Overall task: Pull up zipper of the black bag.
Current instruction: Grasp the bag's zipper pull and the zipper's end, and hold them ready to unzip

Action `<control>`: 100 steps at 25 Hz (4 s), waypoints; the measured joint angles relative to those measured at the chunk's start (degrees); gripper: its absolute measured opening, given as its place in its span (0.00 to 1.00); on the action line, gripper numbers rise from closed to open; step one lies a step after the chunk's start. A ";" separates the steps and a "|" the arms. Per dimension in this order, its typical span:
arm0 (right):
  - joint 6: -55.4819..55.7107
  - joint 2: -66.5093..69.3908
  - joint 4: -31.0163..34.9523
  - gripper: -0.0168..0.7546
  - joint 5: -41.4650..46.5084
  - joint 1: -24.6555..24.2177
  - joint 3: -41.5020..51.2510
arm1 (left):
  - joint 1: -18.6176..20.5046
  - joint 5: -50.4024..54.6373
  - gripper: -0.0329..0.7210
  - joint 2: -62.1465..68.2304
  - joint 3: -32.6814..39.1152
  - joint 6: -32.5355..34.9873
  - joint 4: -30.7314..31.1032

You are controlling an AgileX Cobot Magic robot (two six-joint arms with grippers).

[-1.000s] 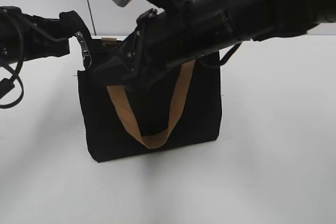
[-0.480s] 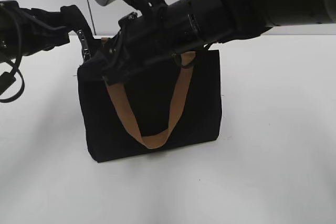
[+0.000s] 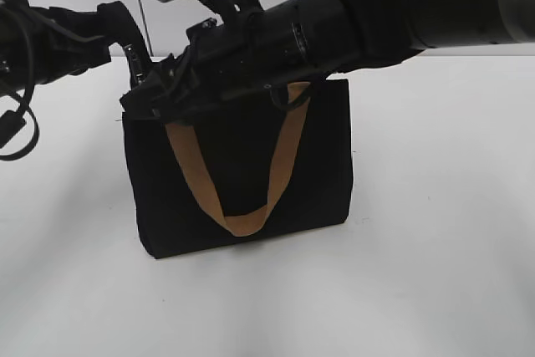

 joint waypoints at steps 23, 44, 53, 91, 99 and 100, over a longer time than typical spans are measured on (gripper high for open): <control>-0.07 0.11 5.07 0.02 -5.24 0.10 0.00 | 0.00 -0.97 0.07 0.00 -0.01 -1.38 0.29; 11.35 -2.07 -7.61 0.02 -3.43 0.02 -0.49 | 0.67 26.00 0.07 0.00 -0.11 -1.38 0.45; 12.79 -2.07 -7.90 0.02 -2.27 -4.50 -0.49 | 1.01 30.26 0.07 0.00 -0.41 -1.38 0.35; 24.50 -2.18 -15.10 0.03 22.61 -27.46 -0.49 | 1.11 32.83 0.07 0.00 -0.41 -1.38 -0.63; 27.27 -4.67 -18.27 0.58 25.02 -25.58 -0.49 | 1.11 33.48 0.61 -0.61 -0.41 -1.38 -8.49; 28.31 -5.74 -20.04 0.62 25.02 -25.58 -0.49 | 1.11 35.10 0.67 -1.26 -0.47 -1.38 -10.45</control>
